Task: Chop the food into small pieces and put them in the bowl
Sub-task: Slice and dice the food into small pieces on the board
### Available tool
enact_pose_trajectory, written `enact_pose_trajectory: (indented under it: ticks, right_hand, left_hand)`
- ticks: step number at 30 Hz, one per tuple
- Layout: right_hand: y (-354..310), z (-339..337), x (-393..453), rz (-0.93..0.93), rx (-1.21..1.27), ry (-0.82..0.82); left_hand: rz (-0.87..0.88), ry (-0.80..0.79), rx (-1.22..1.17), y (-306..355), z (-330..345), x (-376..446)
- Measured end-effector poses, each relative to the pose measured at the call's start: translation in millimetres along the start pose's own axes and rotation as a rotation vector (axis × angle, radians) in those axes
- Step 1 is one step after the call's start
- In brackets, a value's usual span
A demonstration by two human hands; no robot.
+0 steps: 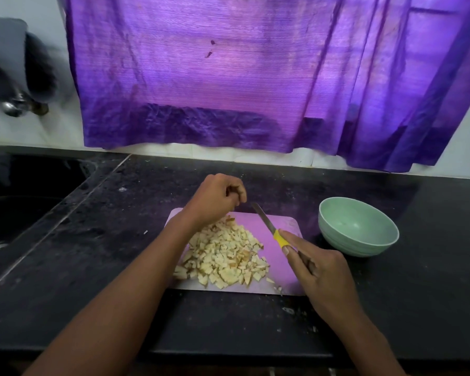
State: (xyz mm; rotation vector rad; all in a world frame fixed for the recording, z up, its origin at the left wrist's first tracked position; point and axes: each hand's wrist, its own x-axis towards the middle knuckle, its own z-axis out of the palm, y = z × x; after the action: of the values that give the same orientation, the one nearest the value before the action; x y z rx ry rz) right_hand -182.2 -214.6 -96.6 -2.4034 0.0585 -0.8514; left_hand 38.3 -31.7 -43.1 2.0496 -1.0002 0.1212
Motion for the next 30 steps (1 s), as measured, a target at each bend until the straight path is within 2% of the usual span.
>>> enact_pose_trajectory:
  ticks: [5, 9, 17, 21, 26, 30]
  right_hand:
    - [-2, 6, 8, 0.051, -0.03, 0.004]
    - [-1, 13, 14, 0.085, -0.076, -0.025]
    - [-2, 13, 12, 0.082, -0.129, -0.015]
    - [-7, 11, 11, 0.088, -0.161, -0.017]
    - [-9, 10, 11, 0.101, -0.172, -0.021]
    - [-8, 10, 11, 0.105, -0.184, -0.022]
  left_hand:
    - [-0.108, -0.018, 0.162, -21, -23, 7]
    - [-0.226, -0.132, 0.303, -34, -32, 7]
    - [-0.356, -0.306, 0.202, -36, -44, 4]
    - [-0.372, -0.282, 0.163, -36, -45, 4]
    - [-0.378, -0.18, 0.09, -35, -48, 3]
    - [-0.34, -0.145, 0.155, -32, -50, 5]
